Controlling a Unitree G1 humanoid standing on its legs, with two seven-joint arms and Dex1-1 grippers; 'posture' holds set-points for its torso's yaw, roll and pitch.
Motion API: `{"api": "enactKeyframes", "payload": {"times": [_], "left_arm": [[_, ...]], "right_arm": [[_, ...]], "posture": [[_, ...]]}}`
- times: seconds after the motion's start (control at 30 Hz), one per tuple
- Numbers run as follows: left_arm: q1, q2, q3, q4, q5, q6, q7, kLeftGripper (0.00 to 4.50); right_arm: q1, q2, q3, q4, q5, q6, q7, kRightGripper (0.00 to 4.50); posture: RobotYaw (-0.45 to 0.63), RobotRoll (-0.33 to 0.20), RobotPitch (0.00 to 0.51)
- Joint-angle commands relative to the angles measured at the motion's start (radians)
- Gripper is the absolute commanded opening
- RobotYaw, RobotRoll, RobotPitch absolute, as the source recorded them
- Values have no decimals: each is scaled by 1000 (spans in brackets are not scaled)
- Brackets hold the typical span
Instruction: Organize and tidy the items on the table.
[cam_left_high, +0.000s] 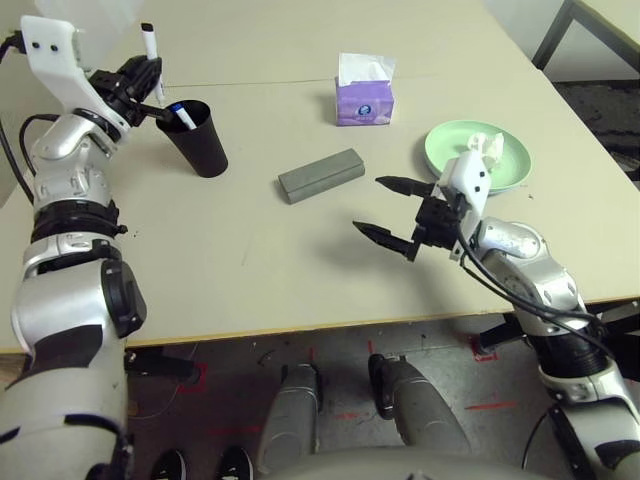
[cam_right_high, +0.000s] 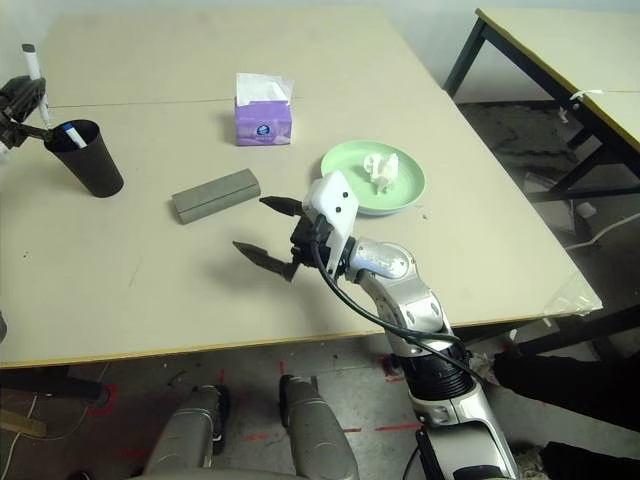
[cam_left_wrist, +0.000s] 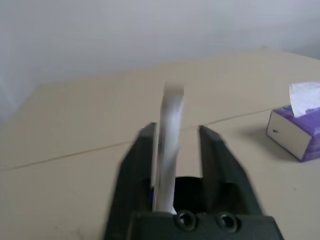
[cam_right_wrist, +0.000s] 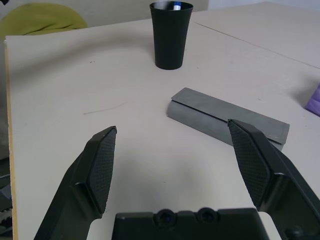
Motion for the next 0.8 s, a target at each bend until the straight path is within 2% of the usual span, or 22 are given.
{"api": "enactKeyframes", "payload": {"times": [0.03, 0.17, 0.43, 0.53, 0.67, 0.8], "left_arm": [[15, 5, 13, -15, -12, -9, -1, 3047], [18, 13, 19, -22, -14, -5, -1, 4441], [48, 37, 30, -67, -27, 27, -25, 4480], [85, 60, 56, -115, -58, 65, -33, 4480], [185, 108, 120, -205, -109, 124, -20, 4480], [425, 148, 262, -377, -186, 192, 21, 4480]], "right_arm": [[-4, -8, -6, -9, 0, 4, 11, 4500], [-6, -7, -7, -5, 0, 4, 14, 4500], [-9, 4, -4, -2, 13, 10, 21, 4500], [-24, 24, -38, -5, 44, 33, -7, 4500], [-50, 45, -109, 6, 67, 51, -73, 4500], [-41, 11, -273, 65, 48, 50, -208, 4500]], "posture": [[-126, 0, 183], [-123, 0, 184], [-116, 0, 188], [-118, 0, 191], [-118, 0, 196], [-102, 0, 207]]}}
